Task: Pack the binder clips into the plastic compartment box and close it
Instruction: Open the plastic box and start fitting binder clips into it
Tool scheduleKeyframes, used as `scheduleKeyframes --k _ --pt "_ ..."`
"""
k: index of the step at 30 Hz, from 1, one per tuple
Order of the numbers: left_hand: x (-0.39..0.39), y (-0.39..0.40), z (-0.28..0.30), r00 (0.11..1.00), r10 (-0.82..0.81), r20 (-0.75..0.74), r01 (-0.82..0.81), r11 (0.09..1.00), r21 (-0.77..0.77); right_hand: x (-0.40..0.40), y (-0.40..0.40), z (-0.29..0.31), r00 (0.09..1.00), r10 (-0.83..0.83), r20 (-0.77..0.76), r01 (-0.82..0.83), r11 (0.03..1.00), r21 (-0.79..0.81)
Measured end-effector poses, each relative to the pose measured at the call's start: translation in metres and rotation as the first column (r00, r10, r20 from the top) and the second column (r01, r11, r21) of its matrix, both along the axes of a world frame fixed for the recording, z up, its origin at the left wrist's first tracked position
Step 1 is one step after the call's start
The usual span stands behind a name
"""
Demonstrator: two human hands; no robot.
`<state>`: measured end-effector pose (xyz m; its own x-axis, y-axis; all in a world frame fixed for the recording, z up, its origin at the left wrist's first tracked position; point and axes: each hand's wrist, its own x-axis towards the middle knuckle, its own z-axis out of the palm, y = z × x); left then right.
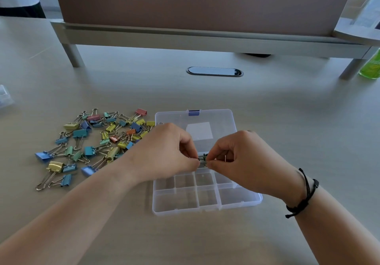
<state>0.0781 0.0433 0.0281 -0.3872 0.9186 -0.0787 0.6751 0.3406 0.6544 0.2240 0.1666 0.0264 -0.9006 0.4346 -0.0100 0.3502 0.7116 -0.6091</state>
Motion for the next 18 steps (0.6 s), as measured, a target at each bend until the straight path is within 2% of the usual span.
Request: scheduleKeyframes --k 4,9,18 --pt "-0.0019 0.0026 -0.0018 0.997 0.054 0.049 -0.053 0.998 -0.025 0.0001 0.0002 -0.0014 0.999 0.033 -0.007 -0.032 0.999 0.034" --pt "-0.0033 0.0013 0.0021 0.997 0.022 0.08 -0.018 0.999 -0.048 0.0002 -0.0012 -0.0045 0.998 0.063 0.011 -0.064 0.995 0.072" --pt "-0.0048 0.0036 -0.0023 0.999 0.026 0.037 -0.023 0.998 -0.065 -0.0008 0.0001 -0.007 0.994 0.103 0.025 -0.106 0.987 0.121"
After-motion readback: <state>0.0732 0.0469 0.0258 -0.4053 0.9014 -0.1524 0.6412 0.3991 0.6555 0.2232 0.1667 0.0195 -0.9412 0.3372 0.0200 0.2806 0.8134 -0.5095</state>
